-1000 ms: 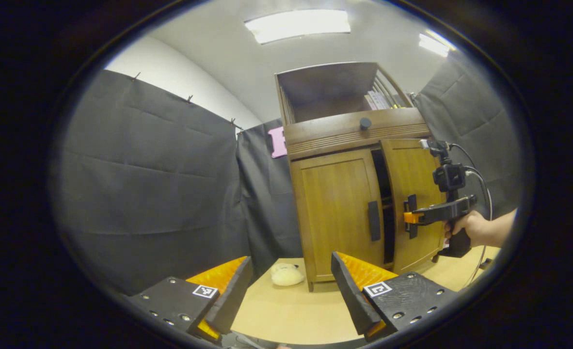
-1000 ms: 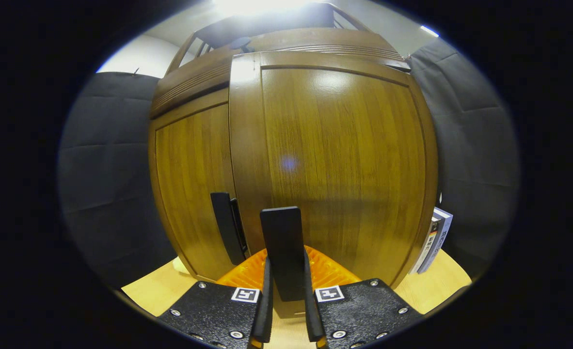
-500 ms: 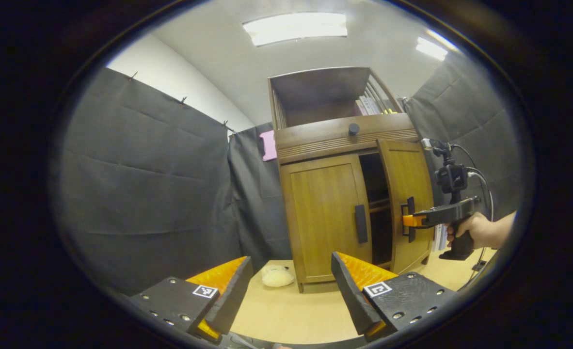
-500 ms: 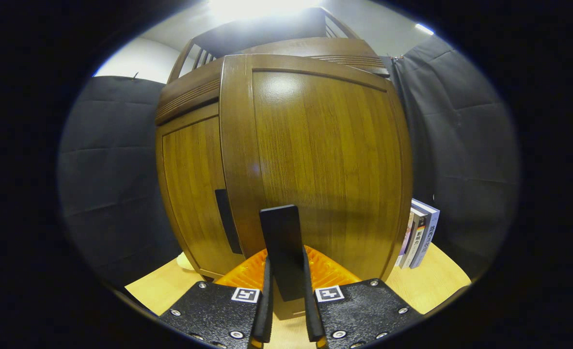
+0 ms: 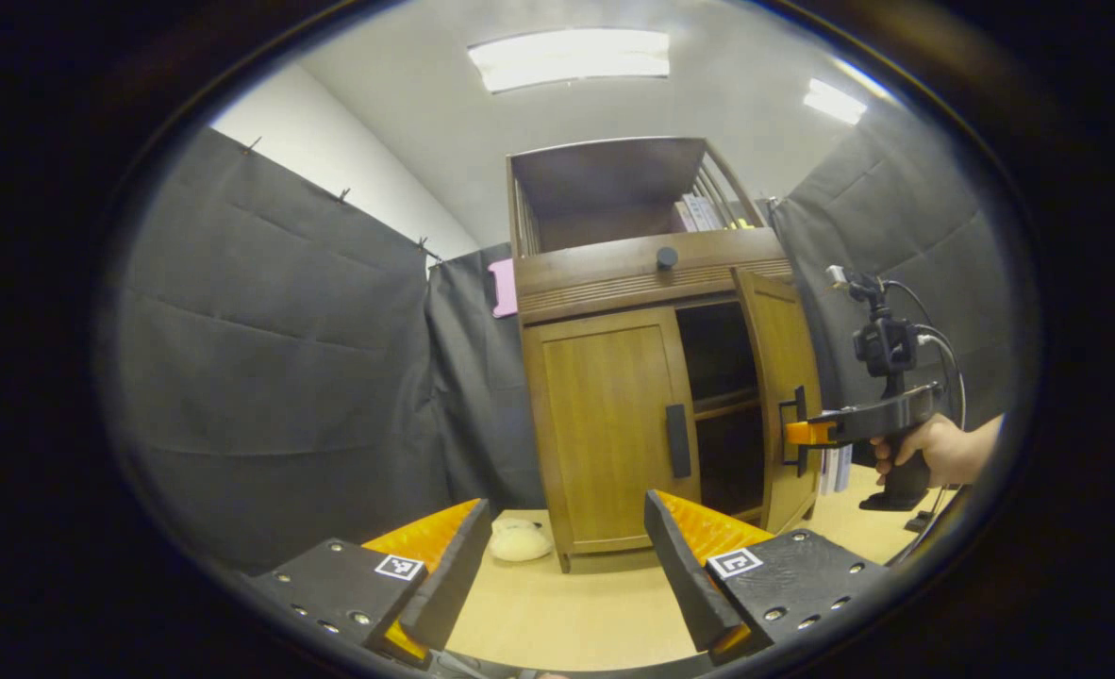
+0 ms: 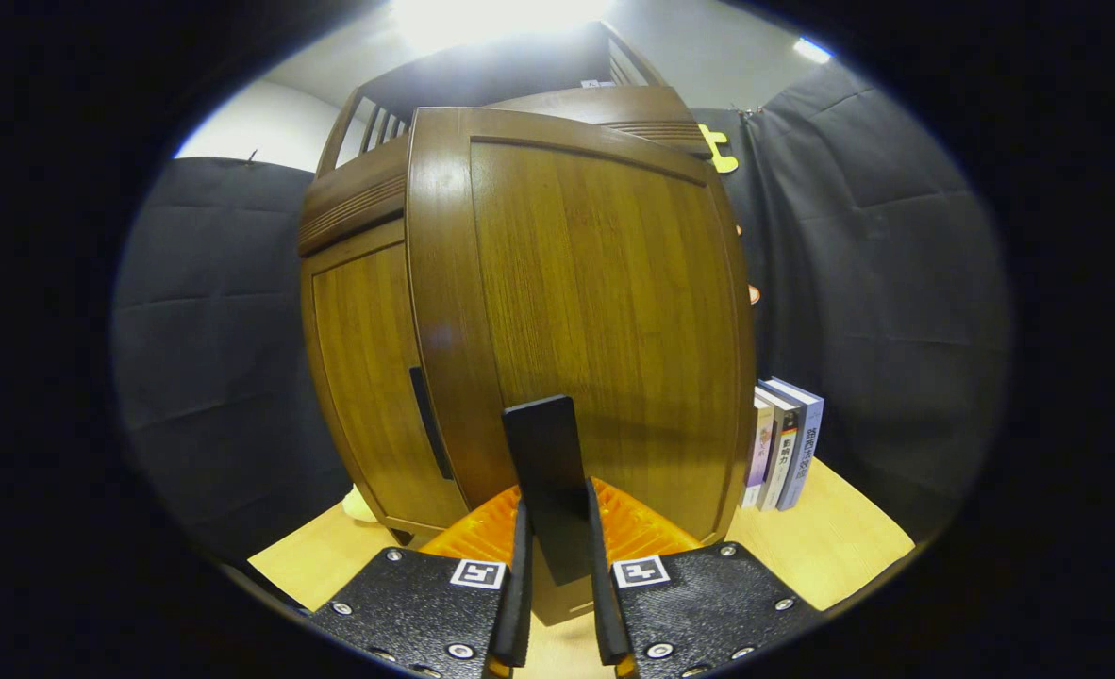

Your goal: Open the right door of the double-door shoe cabinet with the right hand, and open the left door with the left hand.

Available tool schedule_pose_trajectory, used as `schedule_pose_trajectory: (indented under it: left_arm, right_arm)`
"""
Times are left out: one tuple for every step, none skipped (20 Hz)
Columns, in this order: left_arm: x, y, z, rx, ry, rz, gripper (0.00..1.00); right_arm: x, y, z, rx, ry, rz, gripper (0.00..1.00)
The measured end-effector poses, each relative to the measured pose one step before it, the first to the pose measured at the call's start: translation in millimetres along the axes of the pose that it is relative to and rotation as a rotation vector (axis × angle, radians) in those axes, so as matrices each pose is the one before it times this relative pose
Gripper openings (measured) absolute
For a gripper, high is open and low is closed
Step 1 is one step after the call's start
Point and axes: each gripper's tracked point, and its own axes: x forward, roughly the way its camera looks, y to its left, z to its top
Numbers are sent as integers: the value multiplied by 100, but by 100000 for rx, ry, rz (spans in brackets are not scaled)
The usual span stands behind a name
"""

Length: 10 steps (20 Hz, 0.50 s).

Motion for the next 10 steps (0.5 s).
schedule_pose_trajectory:
  left_arm:
    - [-38, -85, 22, -211, -149, -1017, 99]
    - [-78, -56, 74, -165, -218, -1195, 99]
    - [-84, -109, 42, -98, -296, -994, 99]
    - [-85, -76, -56, -123, -264, -1143, 99]
    - [-141, -124, 57, -248, -3, -1244, 93]
    - [-116, -99, 30, -469, 122, -1466, 93]
    - [-99, -179, 68, -381, 146, -1847, 93]
    - [-86, -44, -99, 308, 172, -1840, 93]
    - [-92, -36, 29, 979, -35, -1451, 93]
    - [-31, -105, 163, 987, -356, -1089, 93]
  right_arm:
    - [-325, -241, -144, 82, -283, -330, 28]
    - [-251, -223, -56, -143, -168, -329, 27]
    - [-500, -304, -72, -230, -442, -347, 27]
    - [-490, -192, 166, -114, -304, -435, 27]
    - [-741, -507, -115, 78, -162, -562, 27]
    - [-762, -540, -75, 396, -165, -703, 27]
    - [-602, -589, -255, 463, -352, -831, 27]
    - [-446, -474, 11, 350, -771, -800, 27]
    - [-207, -212, -23, 521, -489, -641, 27]
    - [-289, -331, 40, 689, -272, -401, 27]
